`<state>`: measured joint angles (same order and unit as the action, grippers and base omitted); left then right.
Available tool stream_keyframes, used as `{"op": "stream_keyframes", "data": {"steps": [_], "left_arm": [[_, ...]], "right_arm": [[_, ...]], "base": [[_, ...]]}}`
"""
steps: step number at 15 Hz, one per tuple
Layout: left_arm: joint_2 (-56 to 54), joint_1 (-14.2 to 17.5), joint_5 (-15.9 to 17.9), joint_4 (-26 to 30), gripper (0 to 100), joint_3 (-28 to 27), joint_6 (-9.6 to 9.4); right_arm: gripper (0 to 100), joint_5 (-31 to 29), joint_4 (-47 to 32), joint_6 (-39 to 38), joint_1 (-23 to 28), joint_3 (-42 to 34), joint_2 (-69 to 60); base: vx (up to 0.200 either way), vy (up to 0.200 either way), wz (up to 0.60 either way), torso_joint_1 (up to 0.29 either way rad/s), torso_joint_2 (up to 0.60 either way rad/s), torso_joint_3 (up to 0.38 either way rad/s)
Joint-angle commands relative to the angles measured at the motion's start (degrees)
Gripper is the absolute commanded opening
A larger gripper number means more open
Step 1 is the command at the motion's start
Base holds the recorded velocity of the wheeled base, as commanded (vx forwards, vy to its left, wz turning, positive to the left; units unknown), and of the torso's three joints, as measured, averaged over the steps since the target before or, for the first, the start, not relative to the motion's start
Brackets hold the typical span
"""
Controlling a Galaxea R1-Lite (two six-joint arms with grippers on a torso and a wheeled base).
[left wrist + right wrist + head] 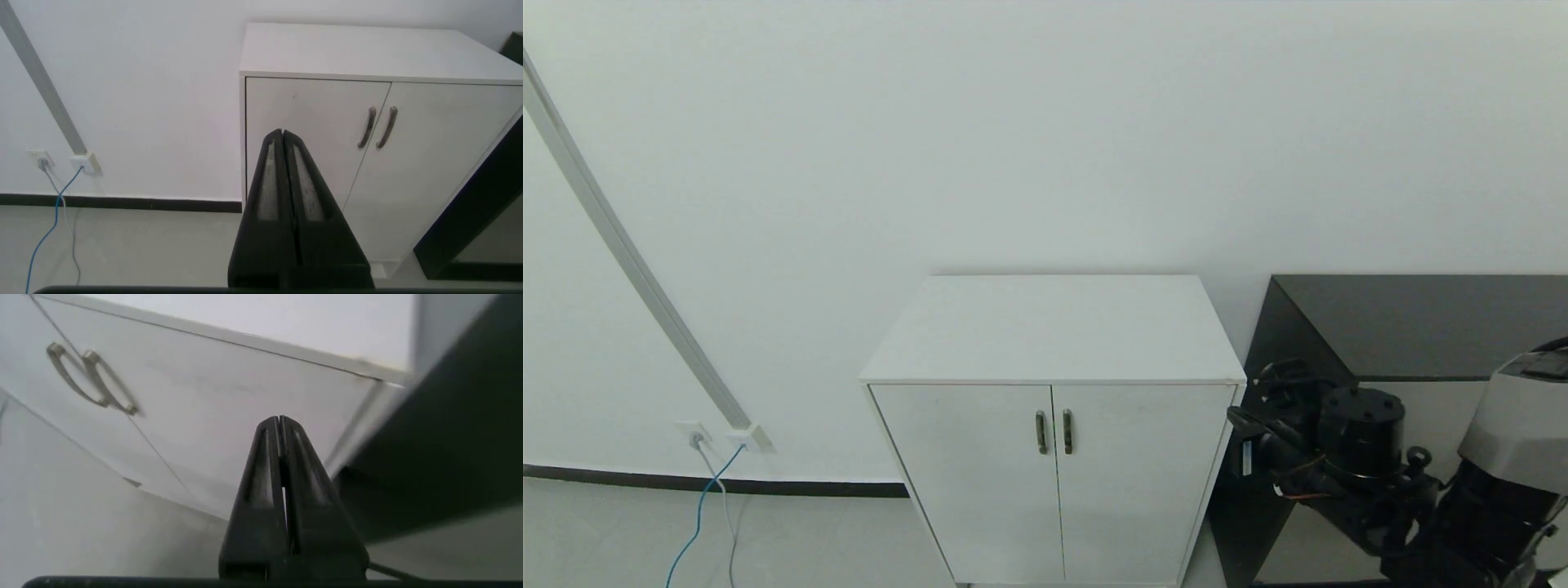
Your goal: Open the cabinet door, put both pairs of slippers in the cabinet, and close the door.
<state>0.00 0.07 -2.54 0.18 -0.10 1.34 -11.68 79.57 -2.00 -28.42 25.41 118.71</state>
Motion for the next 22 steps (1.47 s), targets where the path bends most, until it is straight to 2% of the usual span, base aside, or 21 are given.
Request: {"op": "stream_keyframes", "data": {"steps": [1, 5, 6, 10, 13, 18, 19, 22], "left_arm": [[0.09, 0.01, -0.01, -0.01, 0, 0.01, -0.02], [0.09, 0.01, -0.01, -0.01, 0, 0.01, -0.02], [0.09, 0.01, -0.01, -0.01, 0, 0.01, -0.02], [0.09, 0.01, -0.01, -0.01, 0, 0.01, -0.02], [0.09, 0.01, -0.01, -0.01, 0, 0.01, 0.07], [0.09, 0.01, -0.01, -0.01, 0, 0.01, -0.02], [0.09, 0.01, -0.01, -0.01, 0, 0.01, -0.02], [0.09, 0.01, -0.01, -0.01, 0, 0.01, -0.02]], "right_arm": [[0, -0.98, 3.49, 0.33, 0.99, -7.74, -4.45], [0, -3.09, 8.94, 0.33, 1.26, -18.64, -11.4], [0, -3.09, 9.29, 0.24, 2.84, -22.94, -14.65], [0, -4.84, 7.18, 0.33, 10.14, -25.41, -21.33], [0, -5.37, -2.4, 0.42, 12.16, -25.41, -30.12], [0, -4.67, -23.23, 0.42, 12.07, -25.41, -47.52], [0, -4.67, -24.72, 0.33, 12.07, -25.41, -48.75], [0, -4.58, -36.15, 0.33, 12.07, -25.41, -59.74]], "base": [[0.0, 0.0, 0.0, 0.0, 0.0, 0.0], [0.0, 0.0, 0.0, 0.0, 0.0, 0.0], [0.0, 0.0, 0.0, 0.0, 0.0, 0.0], [0.0, 0.0, 0.0, 0.0, 0.0, 0.0], [0.0, 0.0, 0.0, 0.0, 0.0, 0.0], [0.0, 0.0, 0.0, 0.0, 0.0, 0.0], [0.0, 0.0, 0.0, 0.0, 0.0, 0.0], [0.0, 0.0, 0.0, 0.0, 0.0, 0.0]]}}
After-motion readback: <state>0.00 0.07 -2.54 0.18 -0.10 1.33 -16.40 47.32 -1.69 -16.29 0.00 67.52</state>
